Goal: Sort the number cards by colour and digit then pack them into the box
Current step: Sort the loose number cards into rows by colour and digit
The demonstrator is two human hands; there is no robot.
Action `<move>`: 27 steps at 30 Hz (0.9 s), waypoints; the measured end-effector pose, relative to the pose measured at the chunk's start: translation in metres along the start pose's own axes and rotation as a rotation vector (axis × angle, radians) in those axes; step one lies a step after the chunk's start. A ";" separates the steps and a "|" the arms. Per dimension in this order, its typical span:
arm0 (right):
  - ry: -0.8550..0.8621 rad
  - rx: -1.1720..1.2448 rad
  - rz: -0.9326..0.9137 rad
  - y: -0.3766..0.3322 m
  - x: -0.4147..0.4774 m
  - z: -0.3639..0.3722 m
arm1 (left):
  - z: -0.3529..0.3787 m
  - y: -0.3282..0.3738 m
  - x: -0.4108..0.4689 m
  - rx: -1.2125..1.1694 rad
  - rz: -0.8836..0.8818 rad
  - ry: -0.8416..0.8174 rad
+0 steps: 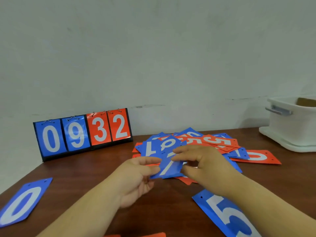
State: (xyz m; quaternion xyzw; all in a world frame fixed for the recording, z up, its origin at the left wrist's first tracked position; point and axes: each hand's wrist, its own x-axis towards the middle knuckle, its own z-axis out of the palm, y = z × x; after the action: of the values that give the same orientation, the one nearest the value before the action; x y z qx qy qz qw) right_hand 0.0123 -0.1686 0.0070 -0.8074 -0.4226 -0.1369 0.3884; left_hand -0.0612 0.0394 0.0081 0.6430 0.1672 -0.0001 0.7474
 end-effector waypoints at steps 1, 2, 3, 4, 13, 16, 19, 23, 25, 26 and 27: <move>-0.011 -0.015 0.019 0.003 0.000 0.001 | -0.005 -0.001 -0.001 0.024 0.014 0.015; -0.024 -0.040 0.058 0.008 0.000 0.000 | -0.011 -0.003 0.000 0.048 0.036 0.051; -0.052 -0.084 0.114 0.013 -0.001 -0.002 | -0.018 -0.005 0.000 0.069 0.058 0.099; -0.109 -0.148 0.184 0.019 -0.001 -0.003 | -0.026 -0.007 0.001 0.084 0.076 0.145; -0.453 -0.410 0.424 0.038 0.006 0.000 | -0.046 -0.017 0.001 0.331 0.238 0.311; -0.429 -0.426 0.410 0.033 0.008 -0.002 | -0.040 -0.015 -0.004 0.350 0.276 0.318; -0.414 -0.374 0.417 0.030 0.009 -0.004 | -0.035 -0.015 -0.007 0.320 0.276 0.299; -0.372 -0.280 0.465 0.032 0.011 -0.004 | -0.033 -0.013 -0.011 0.306 0.276 0.303; -0.390 -0.265 0.492 0.034 0.012 -0.006 | -0.033 -0.011 -0.013 0.309 0.278 0.318; -0.403 -0.252 0.503 0.034 0.011 -0.007 | -0.032 -0.010 -0.014 0.319 0.279 0.327; -0.409 -0.235 0.506 0.034 0.011 -0.008 | -0.033 -0.010 -0.014 0.336 0.282 0.330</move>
State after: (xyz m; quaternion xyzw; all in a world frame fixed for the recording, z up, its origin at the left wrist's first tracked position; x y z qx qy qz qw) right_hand 0.0463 -0.1796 0.0006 -0.9366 -0.2591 0.0806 0.2215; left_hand -0.0850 0.0661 -0.0022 0.7662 0.1932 0.1811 0.5855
